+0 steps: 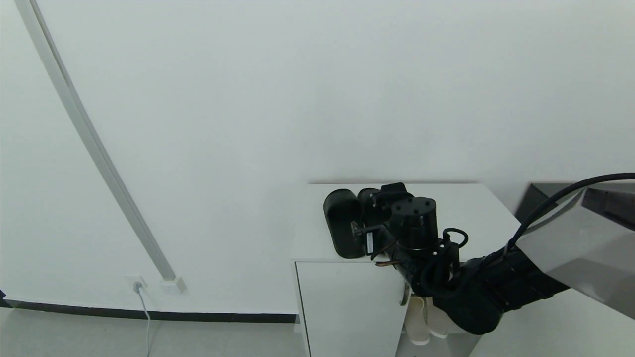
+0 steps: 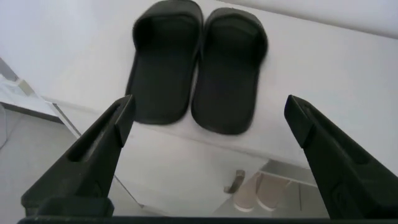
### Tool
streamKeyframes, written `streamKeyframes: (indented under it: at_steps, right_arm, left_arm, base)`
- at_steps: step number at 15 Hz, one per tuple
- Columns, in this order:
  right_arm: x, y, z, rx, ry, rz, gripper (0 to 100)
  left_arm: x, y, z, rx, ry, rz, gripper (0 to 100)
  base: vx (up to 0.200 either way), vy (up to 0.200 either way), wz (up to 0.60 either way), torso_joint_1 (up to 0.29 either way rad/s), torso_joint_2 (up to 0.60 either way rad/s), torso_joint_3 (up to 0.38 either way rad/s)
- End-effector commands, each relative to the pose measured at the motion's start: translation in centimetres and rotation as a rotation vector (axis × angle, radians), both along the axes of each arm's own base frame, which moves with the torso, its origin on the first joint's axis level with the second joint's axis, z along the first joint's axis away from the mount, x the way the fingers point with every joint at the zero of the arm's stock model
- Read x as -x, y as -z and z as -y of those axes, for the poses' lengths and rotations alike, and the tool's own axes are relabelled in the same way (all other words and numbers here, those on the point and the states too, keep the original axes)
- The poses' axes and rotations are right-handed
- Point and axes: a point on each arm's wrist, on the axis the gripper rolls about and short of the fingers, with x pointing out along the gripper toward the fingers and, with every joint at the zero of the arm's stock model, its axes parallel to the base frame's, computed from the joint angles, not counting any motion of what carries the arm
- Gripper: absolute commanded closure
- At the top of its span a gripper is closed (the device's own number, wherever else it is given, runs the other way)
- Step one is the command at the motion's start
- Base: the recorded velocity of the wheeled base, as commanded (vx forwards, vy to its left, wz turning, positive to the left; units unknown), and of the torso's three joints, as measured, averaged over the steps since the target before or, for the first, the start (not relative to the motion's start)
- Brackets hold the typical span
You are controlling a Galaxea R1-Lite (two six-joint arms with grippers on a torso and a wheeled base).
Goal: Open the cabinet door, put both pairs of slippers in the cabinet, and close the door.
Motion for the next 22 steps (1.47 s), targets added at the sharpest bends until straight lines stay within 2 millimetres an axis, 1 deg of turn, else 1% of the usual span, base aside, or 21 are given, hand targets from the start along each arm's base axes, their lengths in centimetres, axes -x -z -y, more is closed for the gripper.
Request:
streamKeyframes:
  at_steps: [1, 2, 4, 7, 9, 12, 13, 15, 19, 22]
  right_arm:
    - [0.2, 1.7, -0.9, 0.019, -0.021, -0.034, 0]
    - [0.0, 2.6, -1.1, 0.019, -0.028, -0.053, 0]
    - [-0.7, 3.6, -1.5, 0.000, -0.058, -0.072, 0]
    - [-3.4, 3.9, -1.7, -0.023, -0.022, -0.045, 0]
    - [-5.4, 4.6, -1.7, -0.035, 0.006, -0.028, 0]
    - [-7.4, 5.5, -1.8, -0.043, 0.031, -0.011, 0]
    - [-7.7, 5.6, -1.8, -0.046, 0.033, -0.007, 0]
    - [-9.3, 5.9, -1.9, -0.058, 0.050, 0.016, 0]
    - [-10.5, 5.9, -2.4, -0.051, 0.054, 0.023, 0]
    - [-11.4, 6.1, -2.5, -0.051, 0.067, 0.024, 0]
  left_arm:
    - [0.0, 0.0, 0.0, 0.000, 0.000, 0.001, 100]
    - [0.0, 0.0, 0.0, 0.000, 0.000, 0.001, 100]
    - [0.0, 0.0, 0.0, 0.000, 0.000, 0.001, 100]
    - [0.0, 0.0, 0.0, 0.000, 0.000, 0.001, 100]
    - [0.0, 0.0, 0.0, 0.000, 0.000, 0.001, 100]
    - [0.0, 0.0, 0.0, 0.000, 0.002, 0.001, 100]
    - [0.0, 0.0, 0.0, 0.000, 0.000, 0.001, 100]
    - [0.0, 0.0, 0.0, -0.002, 0.002, 0.001, 100]
    - [0.0, 0.0, 0.0, -0.002, 0.002, 0.001, 100]
    - [0.0, 0.0, 0.0, -0.002, 0.002, 0.001, 100]
  base:
    - [0.000, 0.000, 0.00, 0.000, 0.00, 0.000]
    - [0.000, 0.000, 0.00, 0.000, 0.00, 0.000]
    - [0.000, 0.000, 0.00, 0.000, 0.00, 0.000]
    - [0.000, 0.000, 0.00, 0.000, 0.00, 0.000]
    - [0.000, 0.000, 0.00, 0.000, 0.00, 0.000]
    - [0.000, 0.000, 0.00, 0.000, 0.00, 0.000]
    - [0.000, 0.000, 0.00, 0.000, 0.00, 0.000]
    - [0.000, 0.000, 0.00, 0.000, 0.00, 0.000]
    - [0.000, 0.000, 0.00, 0.000, 0.00, 0.000]
    - [0.000, 0.000, 0.00, 0.000, 0.00, 0.000]
